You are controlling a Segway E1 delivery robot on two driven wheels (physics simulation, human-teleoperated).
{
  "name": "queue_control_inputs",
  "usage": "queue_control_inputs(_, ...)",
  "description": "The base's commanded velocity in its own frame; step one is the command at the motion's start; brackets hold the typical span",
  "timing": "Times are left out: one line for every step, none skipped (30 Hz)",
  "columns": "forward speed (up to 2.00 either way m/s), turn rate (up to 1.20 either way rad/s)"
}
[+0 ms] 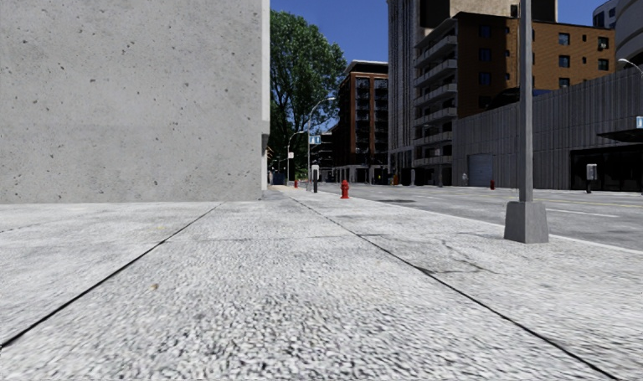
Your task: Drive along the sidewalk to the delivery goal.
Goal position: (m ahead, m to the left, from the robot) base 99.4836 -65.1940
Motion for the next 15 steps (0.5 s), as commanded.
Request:
queue_control_inputs(2.00, 0.00)
queue_control_inputs(2.00, 0.00)
queue_control_inputs(2.00, 0.00)
queue_control_inputs(2.00, 0.00)
queue_control_inputs(2.00, 0.00)
queue_control_inputs(2.00, 0.00)
queue_control_inputs(2.00, 0.00)
queue_control_inputs(2.00, 0.00)
queue_control_inputs(2.00, 0.00)
queue_control_inputs(2.00, 0.00)
queue_control_inputs(2.00, 0.00)
queue_control_inputs(2.00, 0.00)
queue_control_inputs(2.00, 0.00)
queue_control_inputs(2.00, 0.00)
queue_control_inputs(2.00, 0.00)
